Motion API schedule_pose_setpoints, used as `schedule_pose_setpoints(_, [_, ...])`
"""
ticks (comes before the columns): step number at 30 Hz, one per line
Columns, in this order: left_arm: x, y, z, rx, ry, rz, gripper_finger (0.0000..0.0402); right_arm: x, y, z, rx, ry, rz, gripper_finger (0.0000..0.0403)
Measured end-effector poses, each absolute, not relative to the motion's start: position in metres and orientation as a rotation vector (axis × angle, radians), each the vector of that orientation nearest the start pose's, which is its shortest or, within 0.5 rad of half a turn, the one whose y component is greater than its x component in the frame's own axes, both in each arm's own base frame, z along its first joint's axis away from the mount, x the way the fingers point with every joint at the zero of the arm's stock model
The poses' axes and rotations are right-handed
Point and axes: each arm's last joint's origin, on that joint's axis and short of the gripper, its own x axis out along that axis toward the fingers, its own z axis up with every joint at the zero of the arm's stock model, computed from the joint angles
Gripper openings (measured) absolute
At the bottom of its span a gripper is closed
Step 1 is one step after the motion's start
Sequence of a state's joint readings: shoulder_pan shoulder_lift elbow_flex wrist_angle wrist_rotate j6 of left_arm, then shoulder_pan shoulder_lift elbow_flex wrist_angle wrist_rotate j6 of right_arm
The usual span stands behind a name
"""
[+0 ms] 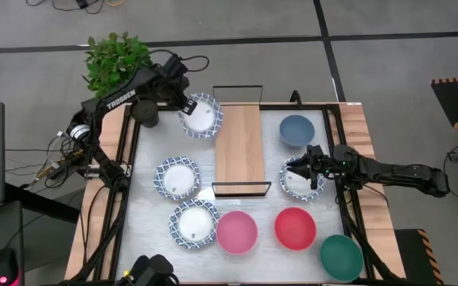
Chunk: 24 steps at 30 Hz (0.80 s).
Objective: Place and stack bowls onto a shelf
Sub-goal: Put the blue patterned bowl on the shelf
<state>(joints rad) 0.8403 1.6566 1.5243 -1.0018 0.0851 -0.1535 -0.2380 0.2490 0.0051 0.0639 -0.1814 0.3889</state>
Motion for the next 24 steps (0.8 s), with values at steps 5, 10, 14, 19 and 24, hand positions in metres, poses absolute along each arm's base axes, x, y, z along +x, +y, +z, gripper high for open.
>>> schedule_pose_setpoints(5, [0.236, 0.244, 0.308, -0.789, 0.868, 0.589, 0.0000, 0.109, -0.021, 0.150, 0.426, 0.164, -0.090, 0.0129])
schedule_pose_setpoints(10, [0.255, 0.235, 0.306, -0.837, 0.779, 0.521, 0.0000, 0.109, -0.021, 0.150, 0.428, 0.163, -0.091, 0.0129])
schedule_pose_setpoints(14, [0.269, 0.230, 0.310, -0.824, 0.702, 0.529, 0.0000, 0.109, -0.021, 0.150, 0.428, 0.164, -0.090, 0.0129])
schedule_pose_setpoints(19, [0.286, 0.224, 0.318, -0.789, 0.582, 0.601, 0.0000, 0.109, -0.021, 0.150, 0.422, 0.164, -0.090, 0.0129])
schedule_pose_setpoints(24, [0.296, 0.224, 0.310, -0.844, 0.561, 0.661, 0.0000, 0.109, -0.021, 0.150, 0.421, 0.163, -0.090, 0.0129])
